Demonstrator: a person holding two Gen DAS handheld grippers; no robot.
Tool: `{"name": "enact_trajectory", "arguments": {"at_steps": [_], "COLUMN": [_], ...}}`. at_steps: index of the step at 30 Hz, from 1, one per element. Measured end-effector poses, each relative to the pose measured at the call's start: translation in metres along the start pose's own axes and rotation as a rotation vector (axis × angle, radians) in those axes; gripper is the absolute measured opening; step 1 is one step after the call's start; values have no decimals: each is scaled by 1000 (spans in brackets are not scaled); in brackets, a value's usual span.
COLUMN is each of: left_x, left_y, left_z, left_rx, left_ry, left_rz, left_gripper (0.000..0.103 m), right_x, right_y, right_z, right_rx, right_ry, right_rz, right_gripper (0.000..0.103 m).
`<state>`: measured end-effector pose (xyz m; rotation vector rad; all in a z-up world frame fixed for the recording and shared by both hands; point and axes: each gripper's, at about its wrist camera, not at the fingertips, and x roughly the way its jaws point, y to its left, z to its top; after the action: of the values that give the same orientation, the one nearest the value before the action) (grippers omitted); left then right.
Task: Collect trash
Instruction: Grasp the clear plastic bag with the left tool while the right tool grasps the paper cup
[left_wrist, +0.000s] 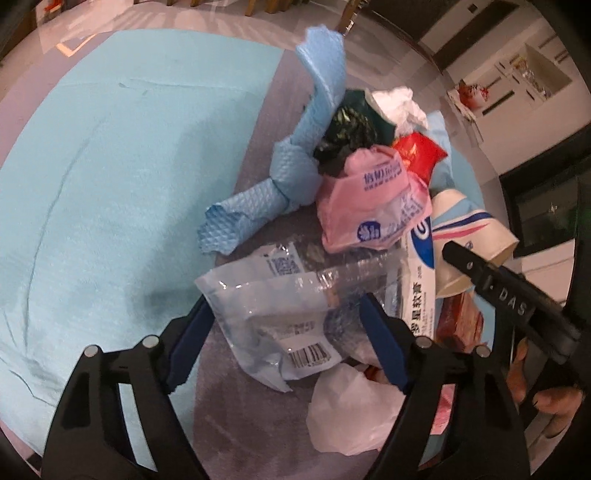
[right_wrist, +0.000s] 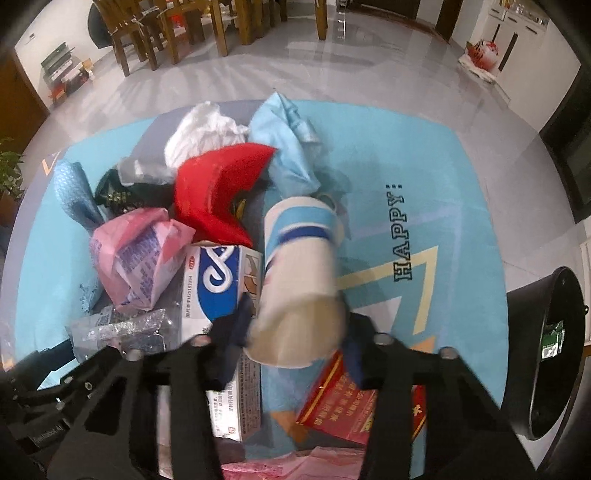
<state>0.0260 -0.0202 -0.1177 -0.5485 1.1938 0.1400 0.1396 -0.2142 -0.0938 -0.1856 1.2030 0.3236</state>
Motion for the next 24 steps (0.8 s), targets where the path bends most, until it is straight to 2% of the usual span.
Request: {"name": "enact_trajectory", "arguments": {"at_steps": [3, 5, 6, 7, 8, 11, 17, 24], "left_x": [3, 3, 3, 3, 4, 2, -15, -41], "left_y": [-2, -3, -4, -7, -9, -17, -36, -48], "left_z": [-2, -7, -9, -11, -13, -17, -24, -33], "left_rx": [26, 39, 44, 51, 52, 75, 141, 172], "left_ry": [-7, -18, -20, -20, -10, -5, -53, -112], "left_rz": [12, 12, 13, 1, -27, -41, -47, -53], "left_gripper": [73, 65, 60, 48, 42, 32, 20, 16], "right_x": [0, -1, -2, -2, -3, -6, -12, -33], "right_y": [-3, -4, -4, -5, -6, -10, -11, -27], "right_z": [1, 1, 1, 1, 0, -3, -5, -11], "right_rx": [9, 8, 8, 6, 5, 3, 10, 50], "right_ry": [-2, -6, -8, -9, -9, -11, -21, -54], "right_rz": [10, 15, 17, 18, 17, 16, 21, 43], "right_gripper": [33, 30, 28, 28, 27, 25, 25, 25]}}
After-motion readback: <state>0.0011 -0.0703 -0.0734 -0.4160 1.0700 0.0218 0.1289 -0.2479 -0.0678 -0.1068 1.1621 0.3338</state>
